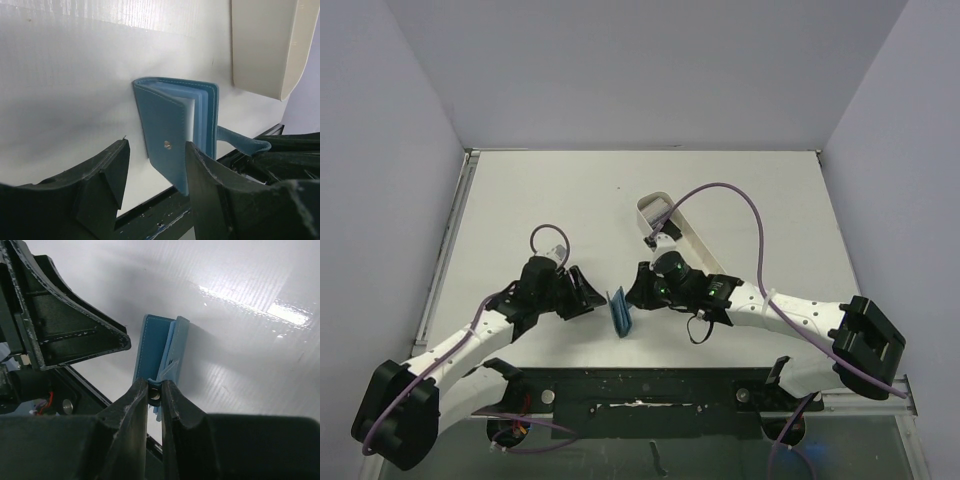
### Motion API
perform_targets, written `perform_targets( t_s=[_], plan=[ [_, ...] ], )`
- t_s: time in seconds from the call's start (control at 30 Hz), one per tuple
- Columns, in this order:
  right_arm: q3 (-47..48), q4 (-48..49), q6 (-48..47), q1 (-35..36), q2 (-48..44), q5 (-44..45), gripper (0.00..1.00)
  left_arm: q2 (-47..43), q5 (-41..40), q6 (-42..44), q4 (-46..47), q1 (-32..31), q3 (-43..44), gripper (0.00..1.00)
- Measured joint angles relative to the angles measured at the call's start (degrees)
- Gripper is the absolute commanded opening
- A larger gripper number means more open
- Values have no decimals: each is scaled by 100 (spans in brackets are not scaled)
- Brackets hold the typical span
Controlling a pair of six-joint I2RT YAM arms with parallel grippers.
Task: Put the credit cards into the card holder
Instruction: Open the card holder at the center of the board.
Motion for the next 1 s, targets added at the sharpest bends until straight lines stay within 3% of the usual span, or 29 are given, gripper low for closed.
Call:
perform_targets(
  t_s=[0.5, 1.0],
  plan=[
    [-111, 431, 251, 0, 2, -243, 3, -251, -120, -166, 203, 0, -249, 47],
    [-1058, -765, 330, -74, -501, 813, 4, 184, -70, -153, 540, 0, -448, 43]
  ],
)
